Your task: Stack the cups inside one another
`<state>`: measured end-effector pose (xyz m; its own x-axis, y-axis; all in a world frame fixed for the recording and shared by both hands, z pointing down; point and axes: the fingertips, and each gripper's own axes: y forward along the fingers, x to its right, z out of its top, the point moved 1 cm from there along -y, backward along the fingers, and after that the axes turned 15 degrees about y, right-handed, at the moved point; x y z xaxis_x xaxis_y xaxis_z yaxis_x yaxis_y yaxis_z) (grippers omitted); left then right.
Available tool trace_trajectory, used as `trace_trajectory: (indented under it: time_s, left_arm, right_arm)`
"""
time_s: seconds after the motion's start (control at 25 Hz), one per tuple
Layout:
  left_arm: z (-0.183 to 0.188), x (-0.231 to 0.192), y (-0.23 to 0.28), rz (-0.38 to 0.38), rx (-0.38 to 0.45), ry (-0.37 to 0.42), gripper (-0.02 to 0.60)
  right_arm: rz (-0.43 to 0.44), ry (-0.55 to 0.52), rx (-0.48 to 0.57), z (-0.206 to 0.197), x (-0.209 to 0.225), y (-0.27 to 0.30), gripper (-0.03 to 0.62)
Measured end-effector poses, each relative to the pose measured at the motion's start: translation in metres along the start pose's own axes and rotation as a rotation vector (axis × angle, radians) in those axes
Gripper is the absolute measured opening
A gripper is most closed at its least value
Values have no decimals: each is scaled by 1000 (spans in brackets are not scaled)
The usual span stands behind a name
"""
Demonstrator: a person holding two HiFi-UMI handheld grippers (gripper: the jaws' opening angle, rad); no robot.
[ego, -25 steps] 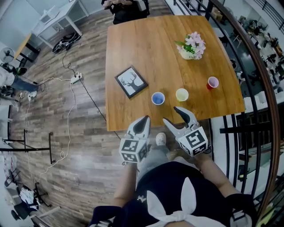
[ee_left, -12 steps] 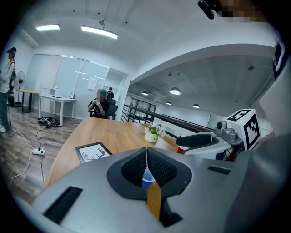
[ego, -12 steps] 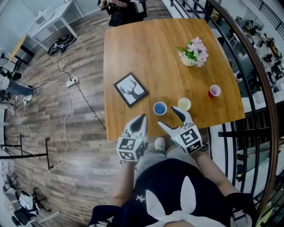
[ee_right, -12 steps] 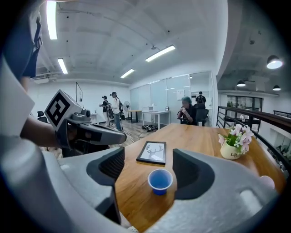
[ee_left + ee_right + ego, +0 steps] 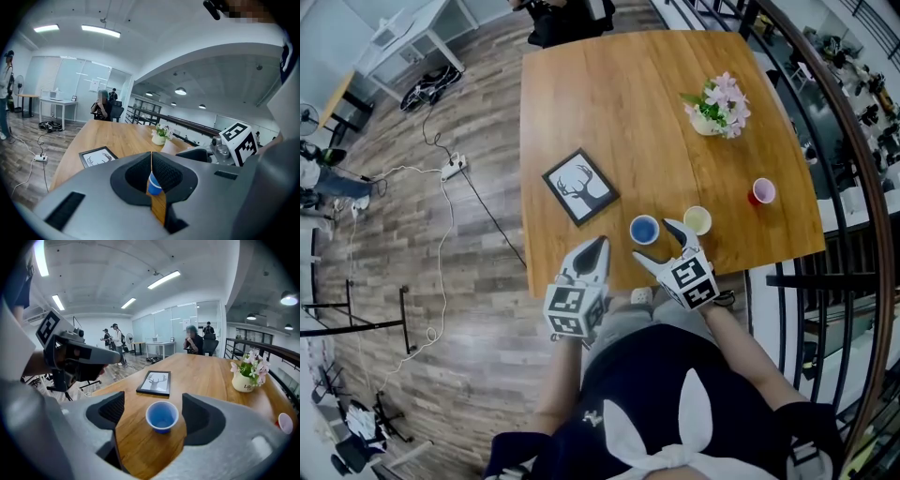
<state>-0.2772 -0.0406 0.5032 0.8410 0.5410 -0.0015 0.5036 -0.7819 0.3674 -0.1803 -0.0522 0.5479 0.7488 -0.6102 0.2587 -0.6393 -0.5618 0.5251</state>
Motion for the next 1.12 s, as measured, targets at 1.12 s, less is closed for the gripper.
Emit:
trace_trajectory:
  time_s: [1.12]
  left_arm:
    - [-28, -12, 10, -6, -59, -52, 21]
  right_arm:
    - [-106, 37, -196, -50, 32, 65, 356]
